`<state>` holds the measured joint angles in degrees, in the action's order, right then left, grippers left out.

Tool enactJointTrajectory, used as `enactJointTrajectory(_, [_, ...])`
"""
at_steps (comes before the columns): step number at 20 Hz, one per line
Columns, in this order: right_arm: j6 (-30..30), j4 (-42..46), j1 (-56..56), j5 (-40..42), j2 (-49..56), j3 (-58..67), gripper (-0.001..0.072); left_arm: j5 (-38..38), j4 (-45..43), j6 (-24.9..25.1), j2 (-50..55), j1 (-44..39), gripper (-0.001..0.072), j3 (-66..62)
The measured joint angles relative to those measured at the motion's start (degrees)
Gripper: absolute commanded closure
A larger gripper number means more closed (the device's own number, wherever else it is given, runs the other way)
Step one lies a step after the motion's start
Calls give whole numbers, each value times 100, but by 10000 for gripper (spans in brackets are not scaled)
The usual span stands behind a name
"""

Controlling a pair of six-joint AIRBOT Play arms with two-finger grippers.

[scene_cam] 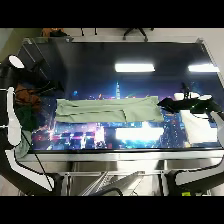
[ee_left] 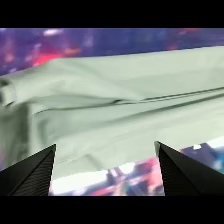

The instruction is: Fold the shirts.

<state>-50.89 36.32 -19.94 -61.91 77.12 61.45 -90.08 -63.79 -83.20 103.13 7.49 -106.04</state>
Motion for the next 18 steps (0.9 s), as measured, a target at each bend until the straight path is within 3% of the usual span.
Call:
enactJointTrajectory(3, [70, -256, 264, -151, 313, 7, 97, 76, 485, 4, -7, -177, 22, -31])
enactJointTrajectory(4, [109, -317, 363, -166, 387, 7, 158, 111, 588, 7, -4, -284, 159, -35])
enactJointTrajectory(5, [114, -391, 448, -164, 439, 2, 312, 138, 667, 33, 2, -400, 324, -39])
enactJointTrajectory(6, [120, -387, 538, -149, 492, -4, 502, 197, 737, 70, 24, -551, 541, -39])
enactJointTrajectory(7, [131, -299, 601, -122, 516, -2, 638, 256, 756, 79, 61, -697, 694, -39])
enactJointTrajectory(8, [168, -236, 651, -151, 527, 22, 687, 348, 787, 116, 118, -874, 694, -39])
enactJointTrajectory(12, [234, 74, 739, -483, 398, 391, 687, 717, 940, 164, 503, -1698, 694, -39])
enactJointTrajectory(18, [-317, -42, 750, -1589, -417, 1635, 688, 1561, 1255, 177, 1480, -3191, 694, -42])
